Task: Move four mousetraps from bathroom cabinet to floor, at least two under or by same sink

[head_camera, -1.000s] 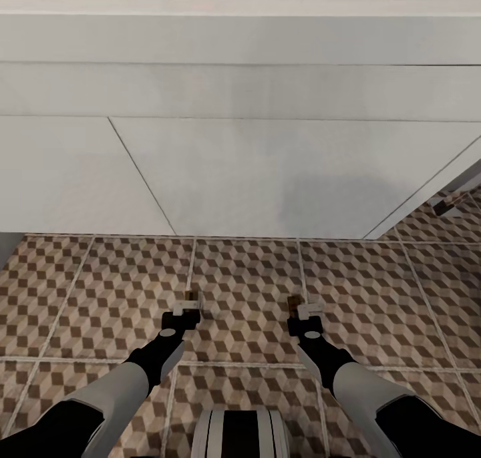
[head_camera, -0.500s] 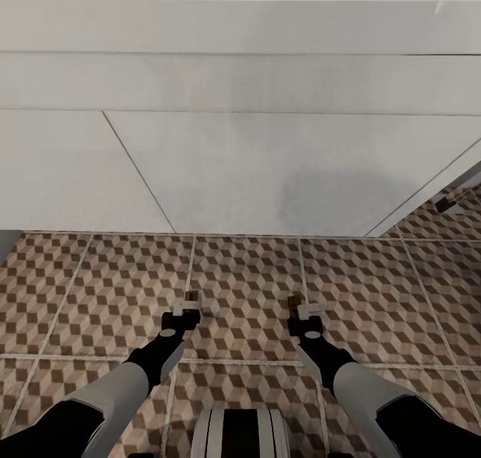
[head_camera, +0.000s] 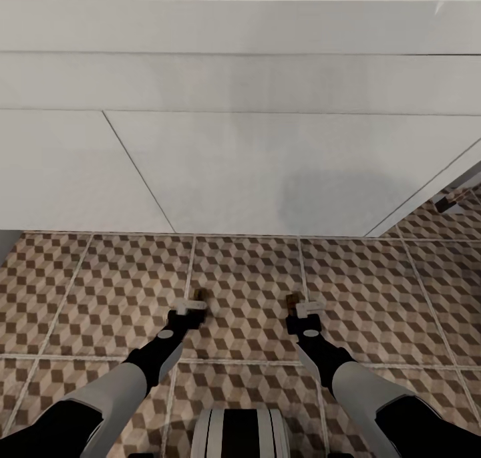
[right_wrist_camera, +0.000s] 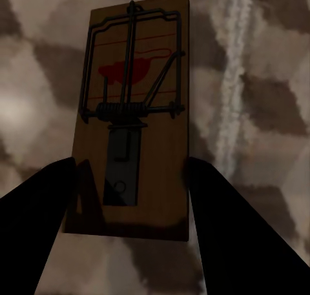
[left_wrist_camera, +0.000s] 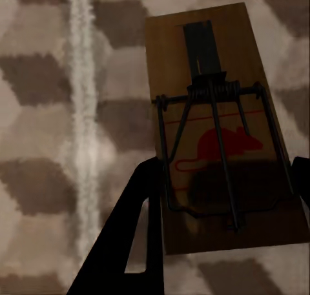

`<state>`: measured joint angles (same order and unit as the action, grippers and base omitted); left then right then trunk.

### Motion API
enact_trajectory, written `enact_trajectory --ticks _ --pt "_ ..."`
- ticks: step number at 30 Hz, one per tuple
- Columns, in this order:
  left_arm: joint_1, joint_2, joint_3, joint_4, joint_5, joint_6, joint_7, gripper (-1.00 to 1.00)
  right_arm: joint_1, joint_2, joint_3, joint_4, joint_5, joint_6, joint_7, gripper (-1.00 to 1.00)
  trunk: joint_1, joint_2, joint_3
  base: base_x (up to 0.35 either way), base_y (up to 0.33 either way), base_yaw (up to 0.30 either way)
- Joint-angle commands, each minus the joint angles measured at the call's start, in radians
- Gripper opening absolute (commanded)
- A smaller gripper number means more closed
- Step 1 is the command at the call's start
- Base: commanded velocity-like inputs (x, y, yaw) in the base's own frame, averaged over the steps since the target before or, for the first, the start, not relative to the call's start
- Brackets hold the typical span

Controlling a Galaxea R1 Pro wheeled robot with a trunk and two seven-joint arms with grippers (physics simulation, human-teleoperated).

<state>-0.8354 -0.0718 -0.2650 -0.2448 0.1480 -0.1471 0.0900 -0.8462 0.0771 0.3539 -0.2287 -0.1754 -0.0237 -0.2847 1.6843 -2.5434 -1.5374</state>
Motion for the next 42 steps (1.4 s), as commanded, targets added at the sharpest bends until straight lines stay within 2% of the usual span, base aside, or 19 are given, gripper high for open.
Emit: enact_trajectory --ticks 1,3,6,10,17,21,29,38,42 --pt "-0.001 0.001 -0.008 0.001 0.009 0.0 -0.006 -1.0 -0.001 -0.001 0.009 -0.001 -0.011 -0.001 -0.005 -1.0 0.0 0.0 -0.001 0.0 0.0 0.0" --pt "-0.001 0.004 -0.007 0.002 0.011 0.024 -0.035 -1.0 -0.001 -0.001 0.009 -0.003 -0.01 0.001 -0.005 -1.0 0.0 0.0 -0.001 0.0 0.0 0.0" --pt "-0.001 0.009 -0.007 0.002 0.01 0.042 -0.047 -1.0 -0.001 -0.002 0.009 -0.004 -0.01 0.001 -0.005 -1.0 0.0 0.0 -0.001 0.0 0.0 0.0" --pt "-0.001 0.035 -0.006 0.002 0.011 0.05 -0.052 -1.0 -0.001 -0.003 0.01 -0.006 -0.009 -0.001 -0.005 -1.0 0.0 0.0 -0.001 0.0 0.0 0.0" --pt "-0.001 0.069 -0.006 0.003 0.01 0.043 -0.054 -1.0 -0.004 -0.006 0.01 -0.053 -0.009 0.004 -0.005 -1.0 0.0 0.0 -0.001 0.0 0.0 0.0" --pt "-0.001 0.087 -0.005 -0.004 0.009 0.026 -0.054 -1.0 -0.034 -0.008 0.01 -0.066 -0.009 0.023 -0.006 -1.0 0.0 0.0 -0.001 0.0 0.0 0.0" --pt "-0.001 0.129 -0.004 -0.057 0.01 0.013 -0.06 -1.0 -0.056 -0.004 0.01 -0.087 -0.008 0.044 -0.019 -1.0 0.0 0.0 -0.001 0.0 0.0 0.0" --pt "-0.001 0.133 -0.005 -0.064 0.009 0.003 -0.055 -1.0 -0.057 0.001 0.01 -0.092 -0.008 0.04 -0.022 -1.0 0.0 0.0 -0.001 0.0 0.0 0.0" --pt "-0.001 0.128 -0.004 -0.054 0.01 -0.044 -0.042 -1.0 -0.057 0.001 0.009 -0.088 -0.01 0.038 -0.021 -1.0 0.0 0.0 -0.001 0.0 0.0 0.0"
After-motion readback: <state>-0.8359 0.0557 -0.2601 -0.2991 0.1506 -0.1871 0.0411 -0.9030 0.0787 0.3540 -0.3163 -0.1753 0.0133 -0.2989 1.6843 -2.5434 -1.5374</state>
